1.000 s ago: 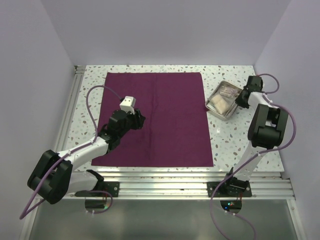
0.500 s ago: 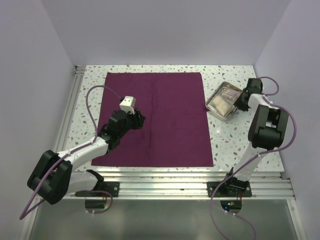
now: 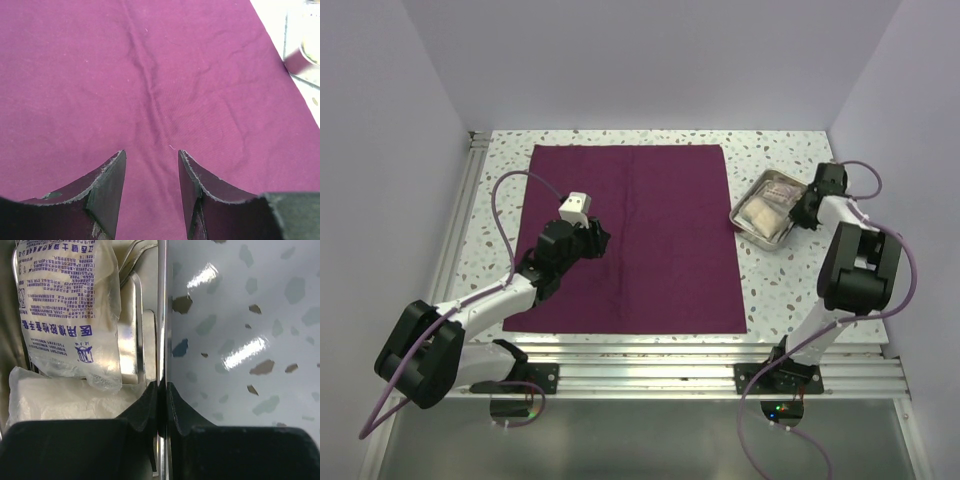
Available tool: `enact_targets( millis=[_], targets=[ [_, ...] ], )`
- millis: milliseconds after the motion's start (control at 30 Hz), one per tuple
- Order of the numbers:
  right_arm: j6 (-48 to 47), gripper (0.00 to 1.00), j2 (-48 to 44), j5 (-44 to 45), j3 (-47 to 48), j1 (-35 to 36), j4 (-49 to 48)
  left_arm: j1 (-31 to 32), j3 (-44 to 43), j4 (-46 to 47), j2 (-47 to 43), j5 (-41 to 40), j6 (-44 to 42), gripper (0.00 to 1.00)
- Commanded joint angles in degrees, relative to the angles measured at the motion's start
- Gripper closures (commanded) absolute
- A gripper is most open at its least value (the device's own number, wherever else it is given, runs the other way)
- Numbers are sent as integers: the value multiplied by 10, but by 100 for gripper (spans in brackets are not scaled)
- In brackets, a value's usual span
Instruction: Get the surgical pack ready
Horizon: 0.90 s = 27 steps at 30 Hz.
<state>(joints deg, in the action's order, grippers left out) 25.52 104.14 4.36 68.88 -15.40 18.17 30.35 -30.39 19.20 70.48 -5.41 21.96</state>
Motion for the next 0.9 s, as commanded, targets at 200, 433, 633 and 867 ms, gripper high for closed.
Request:
enact_targets(
  millis=[200,433,633,867],
  targets=[
    [59,100,-164,-59,-87,9,-33,1,-3,28,-10,-4,2,50],
    [86,100,-232,-75,-146,72,-10,0,-5,27,-9,7,5,50],
    [181,100,-292,36,-191,221,11,1,-5,25,-9,15,11,50],
    [371,100,-333,151,-227,377,63,1,-6,16,-20,13,14,50]
  ],
)
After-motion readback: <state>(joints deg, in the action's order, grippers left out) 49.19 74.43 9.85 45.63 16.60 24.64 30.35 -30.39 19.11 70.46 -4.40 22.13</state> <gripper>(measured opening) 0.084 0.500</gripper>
